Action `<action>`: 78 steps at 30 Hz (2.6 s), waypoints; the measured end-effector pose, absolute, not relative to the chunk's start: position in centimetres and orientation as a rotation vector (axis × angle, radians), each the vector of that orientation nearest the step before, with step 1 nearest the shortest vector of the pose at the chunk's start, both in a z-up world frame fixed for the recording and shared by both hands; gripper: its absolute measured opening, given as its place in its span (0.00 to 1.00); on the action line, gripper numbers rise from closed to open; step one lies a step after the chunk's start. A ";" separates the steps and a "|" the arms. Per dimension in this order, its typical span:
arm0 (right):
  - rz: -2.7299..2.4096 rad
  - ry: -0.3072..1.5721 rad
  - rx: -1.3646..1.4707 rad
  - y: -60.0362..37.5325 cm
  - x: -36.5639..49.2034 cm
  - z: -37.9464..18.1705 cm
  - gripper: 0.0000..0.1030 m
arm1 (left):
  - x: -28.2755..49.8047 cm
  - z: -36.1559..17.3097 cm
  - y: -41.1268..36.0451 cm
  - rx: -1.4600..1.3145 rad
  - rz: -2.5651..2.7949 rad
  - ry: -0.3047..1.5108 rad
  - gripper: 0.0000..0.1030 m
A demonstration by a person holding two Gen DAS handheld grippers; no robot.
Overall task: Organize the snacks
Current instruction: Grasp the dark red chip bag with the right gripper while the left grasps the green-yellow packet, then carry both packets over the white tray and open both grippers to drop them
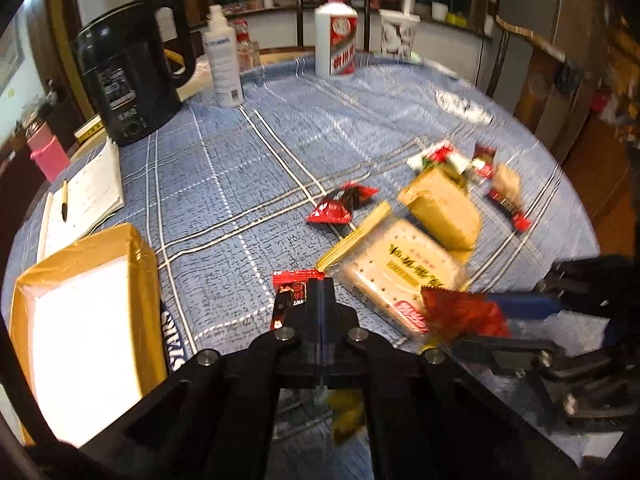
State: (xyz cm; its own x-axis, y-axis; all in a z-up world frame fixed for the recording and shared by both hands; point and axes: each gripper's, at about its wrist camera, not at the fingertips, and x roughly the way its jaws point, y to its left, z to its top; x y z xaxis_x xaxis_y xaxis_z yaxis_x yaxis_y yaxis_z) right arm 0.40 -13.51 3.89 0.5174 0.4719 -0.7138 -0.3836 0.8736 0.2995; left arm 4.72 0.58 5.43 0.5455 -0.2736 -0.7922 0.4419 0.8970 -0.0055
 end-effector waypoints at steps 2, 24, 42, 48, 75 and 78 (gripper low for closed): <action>0.528 0.883 0.122 -13.5 -0.2 4.3 0.23 | 3.8 6.5 1.4 0.170 -0.433 0.877 0.00; 0.578 0.849 0.266 -13.7 -4.4 7.5 0.23 | -1.3 6.1 3.6 -0.008 -0.439 0.927 0.35; 0.578 0.831 0.279 -15.5 -5.5 7.1 0.23 | -0.7 4.4 1.5 0.144 -0.257 0.885 0.21; 0.606 0.811 0.260 -14.0 -6.1 8.1 0.23 | -3.8 8.0 4.9 0.044 -0.275 0.795 0.21; 0.859 0.927 0.035 9.3 -5.1 6.9 0.23 | -9.9 7.9 27.7 -0.265 0.000 0.709 0.21; 0.858 0.962 0.003 11.2 -5.2 5.5 0.23 | -9.6 7.2 28.1 -0.252 0.028 0.720 0.21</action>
